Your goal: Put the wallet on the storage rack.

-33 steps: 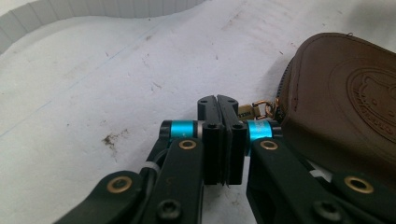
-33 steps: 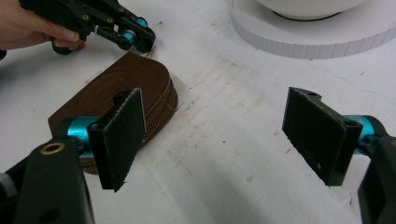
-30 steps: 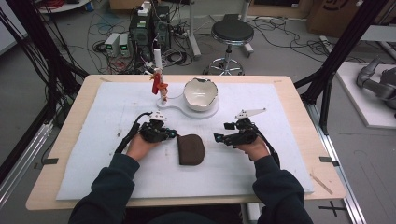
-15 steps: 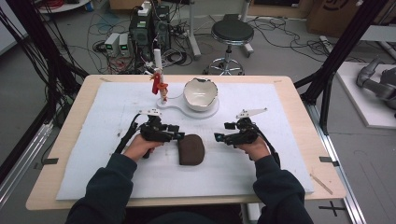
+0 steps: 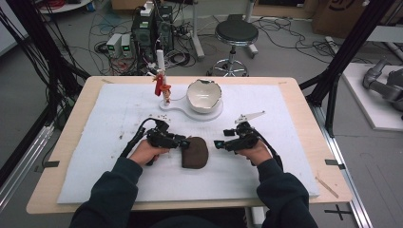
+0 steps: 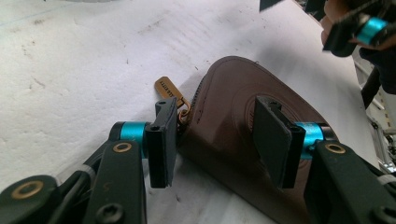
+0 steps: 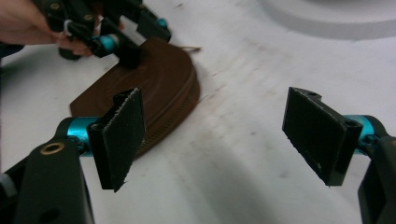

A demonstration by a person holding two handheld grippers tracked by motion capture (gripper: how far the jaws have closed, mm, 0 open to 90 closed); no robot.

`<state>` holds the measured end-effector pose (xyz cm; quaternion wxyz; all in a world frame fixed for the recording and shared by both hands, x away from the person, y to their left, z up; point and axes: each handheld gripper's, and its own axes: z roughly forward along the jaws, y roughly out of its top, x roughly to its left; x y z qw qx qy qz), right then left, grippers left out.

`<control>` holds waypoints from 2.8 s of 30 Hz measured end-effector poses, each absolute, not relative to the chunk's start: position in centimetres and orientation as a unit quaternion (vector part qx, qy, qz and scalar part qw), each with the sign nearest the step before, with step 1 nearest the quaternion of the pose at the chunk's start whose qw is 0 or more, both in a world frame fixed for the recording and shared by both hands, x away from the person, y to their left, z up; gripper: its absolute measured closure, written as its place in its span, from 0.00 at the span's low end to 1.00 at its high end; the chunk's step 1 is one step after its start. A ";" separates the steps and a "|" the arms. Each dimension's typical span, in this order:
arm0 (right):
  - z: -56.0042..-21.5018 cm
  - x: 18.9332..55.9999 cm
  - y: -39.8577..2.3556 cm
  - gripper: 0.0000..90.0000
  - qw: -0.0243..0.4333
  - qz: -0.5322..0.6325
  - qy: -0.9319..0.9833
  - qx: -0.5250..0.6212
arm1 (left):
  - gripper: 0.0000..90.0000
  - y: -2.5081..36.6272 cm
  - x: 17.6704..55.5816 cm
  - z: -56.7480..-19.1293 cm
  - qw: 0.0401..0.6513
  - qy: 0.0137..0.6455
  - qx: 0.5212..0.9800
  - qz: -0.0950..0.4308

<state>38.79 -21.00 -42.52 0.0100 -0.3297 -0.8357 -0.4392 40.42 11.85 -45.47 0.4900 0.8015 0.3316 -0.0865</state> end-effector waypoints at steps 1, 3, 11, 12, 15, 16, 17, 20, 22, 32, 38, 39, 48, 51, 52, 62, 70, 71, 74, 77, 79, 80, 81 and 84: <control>-42.7 38.8 -20.7 0.24 0.018 -0.438 -0.837 -0.328 | 0.57 11.8 40.4 -45.5 0.491 0.332 0.801 -0.085; -43.5 38.7 -19.5 0.24 0.047 -0.428 -0.842 -0.325 | 0.58 11.8 40.3 -45.4 0.493 0.332 0.800 -0.080; -44.6 38.7 -16.9 0.22 0.075 -0.413 -0.855 -0.306 | 0.64 11.7 39.7 -44.5 0.513 0.312 0.799 -0.043; -44.7 38.7 -16.8 0.23 0.072 -0.412 -0.857 -0.302 | 0.65 11.7 39.7 -44.4 0.515 0.310 0.798 -0.040; -44.6 38.7 -16.9 0.43 0.081 -0.417 -0.862 -0.278 | 0.72 12.0 39.7 -44.2 0.517 0.311 0.797 -0.025; -44.4 38.6 -16.8 0.45 0.082 -0.417 -0.865 -0.267 | 0.75 12.1 39.8 -44.2 0.521 0.313 0.794 -0.025; -44.2 38.4 -16.6 0.47 0.069 -0.415 -0.870 -0.256 | 0.77 12.2 39.8 -44.1 0.522 0.314 0.793 -0.023; -44.1 38.3 -16.6 0.49 0.064 -0.417 -0.872 -0.249 | 0.77 12.3 39.8 -44.1 0.524 0.317 0.790 -0.028; -43.9 38.1 -16.2 0.56 0.052 -0.421 -0.876 -0.231 | 0.71 12.3 39.9 -44.1 0.531 0.317 0.785 -0.039; -43.4 37.5 -15.9 0.57 0.012 -0.423 -0.886 -0.191 | 0.49 12.2 40.5 -45.7 0.515 0.355 0.765 -0.154; -43.3 37.6 -16.2 0.49 0.003 -0.426 -0.881 -0.204 | 0.64 12.3 40.2 -44.9 0.540 0.318 0.769 -0.125; -43.3 37.6 -16.2 0.49 0.003 -0.426 -0.881 -0.204 | 0.64 12.3 40.2 -44.7 0.546 0.314 0.768 -0.119; -43.5 38.5 -16.9 0.30 0.032 -0.461 -0.856 -0.234 | 0.75 13.3 39.6 -42.4 0.610 0.242 0.754 -0.030; -43.4 38.7 -16.6 0.29 0.036 -0.473 -0.850 -0.230 | 0.76 13.2 39.5 -42.2 0.619 0.229 0.750 -0.024; -43.4 38.9 -16.4 0.29 0.037 -0.475 -0.849 -0.228 | 0.76 13.1 39.4 -42.2 0.622 0.223 0.750 -0.024; -43.4 40.1 -15.8 0.67 0.111 -0.497 -0.838 -0.197 | 0.51 14.0 39.7 -41.6 0.648 0.281 0.707 -0.026; -42.9 40.1 -16.7 0.73 0.103 -0.510 -0.827 -0.211 | 0.39 19.9 38.7 -40.0 0.639 0.324 0.693 0.075; -42.8 40.2 -16.8 0.73 0.096 -0.512 -0.827 -0.214 | 0.38 20.8 38.4 -39.9 0.634 0.333 0.691 0.095; -42.4 40.2 -17.4 0.74 0.068 -0.511 -0.826 -0.228 | 0.23 23.7 37.5 -40.2 0.612 0.358 0.691 0.141; -42.1 40.2 -17.8 0.74 0.039 -0.511 -0.824 -0.241 | 0.22 26.1 36.7 -40.8 0.573 0.389 0.696 0.191; -41.9 40.2 -17.9 0.74 0.029 -0.512 -0.824 -0.243 | 0.22 27.3 36.3 -41.1 0.549 0.410 0.696 0.216; -41.7 40.2 -18.1 0.74 0.020 -0.514 -0.821 -0.248 | 0.22 27.9 36.1 -41.3 0.543 0.420 0.693 0.222; -41.2 40.2 -18.5 0.74 0.005 -0.521 -0.816 -0.250 | 0.22 28.3 36.0 -41.4 0.541 0.427 0.689 0.224; -40.3 40.1 -18.8 0.74 -0.012 -0.527 -0.810 -0.256 | 0.22 29.2 35.7 -41.8 0.538 0.438 0.683 0.228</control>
